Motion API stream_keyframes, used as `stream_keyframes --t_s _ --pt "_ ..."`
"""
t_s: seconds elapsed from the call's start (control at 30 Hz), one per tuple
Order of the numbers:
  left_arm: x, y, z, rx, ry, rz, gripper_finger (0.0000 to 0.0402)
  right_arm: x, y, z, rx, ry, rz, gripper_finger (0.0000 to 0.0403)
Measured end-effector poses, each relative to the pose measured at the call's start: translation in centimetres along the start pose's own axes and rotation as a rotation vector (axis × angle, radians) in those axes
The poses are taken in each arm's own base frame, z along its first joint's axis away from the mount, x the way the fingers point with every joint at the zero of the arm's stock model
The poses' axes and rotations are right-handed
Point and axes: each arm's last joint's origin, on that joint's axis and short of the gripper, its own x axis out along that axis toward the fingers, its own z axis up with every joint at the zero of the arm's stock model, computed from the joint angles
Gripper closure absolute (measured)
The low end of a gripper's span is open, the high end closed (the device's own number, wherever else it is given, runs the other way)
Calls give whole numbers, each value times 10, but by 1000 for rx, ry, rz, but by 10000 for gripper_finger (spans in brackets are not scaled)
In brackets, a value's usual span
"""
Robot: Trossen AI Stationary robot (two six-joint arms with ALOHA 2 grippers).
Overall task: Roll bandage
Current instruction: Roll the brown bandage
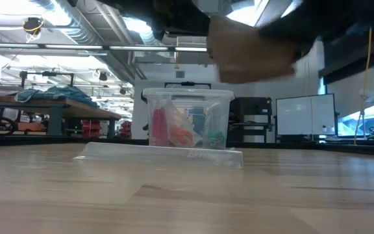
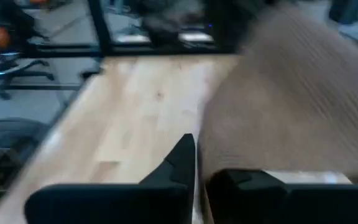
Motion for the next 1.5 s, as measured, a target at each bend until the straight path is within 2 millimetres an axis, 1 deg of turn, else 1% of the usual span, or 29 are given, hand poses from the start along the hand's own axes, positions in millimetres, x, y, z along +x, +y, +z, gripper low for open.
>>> stream_keyframes --t_s 0.07,0.13,0.2,0.3,0.4,0.53,0.6,0.83,0.93,1.0,1.1,1.2,1.27,1.4,1.5 --pt "0 0 0 -1 0 -14 402 -8 5 11 -31 -14 -9 369" --pt "0 -1 -1 8 3 -33 402 -15 9 27 -61 -40 -30 377" --pt "0 -1 0 22 2 -38 402 -25 9 42 -81 -62 -62 387" --pt "-1 -3 0 42 0 -45 402 -39 5 70 -91 -104 -98 397" --pt "-2 -5 -1 76 5 -55 402 -54 0 95 -103 -152 -171 394" --pt "-4 -8 -2 131 13 -68 402 -68 -10 115 -79 -206 -300 383" --pt "-5 -10 -2 161 14 -75 402 -69 -17 118 -70 -212 -327 383" --pt "-8 -16 -2 214 3 -109 402 -57 -42 117 -50 -178 -351 382" --pt "-9 -17 -1 229 -7 -142 402 -51 -55 113 -40 -131 -343 380" --pt "-10 -19 -1 237 -11 -148 402 -47 -63 111 1 -112 -356 371" --pt "-12 -22 -1 262 -17 -159 402 -43 -73 105 28 -53 -387 337" --pt "-14 -25 1 273 -23 -166 402 -40 -79 97 18 18 -422 288" --pt "-15 -28 4 287 -37 -172 402 -37 -81 95 16 36 -435 253" --pt "-17 -31 13 286 -61 -175 402 -36 -80 92 8 63 -415 191" --pt "-16 -30 13 272 -57 -172 402 -36 -79 91 -4 80 -349 160"
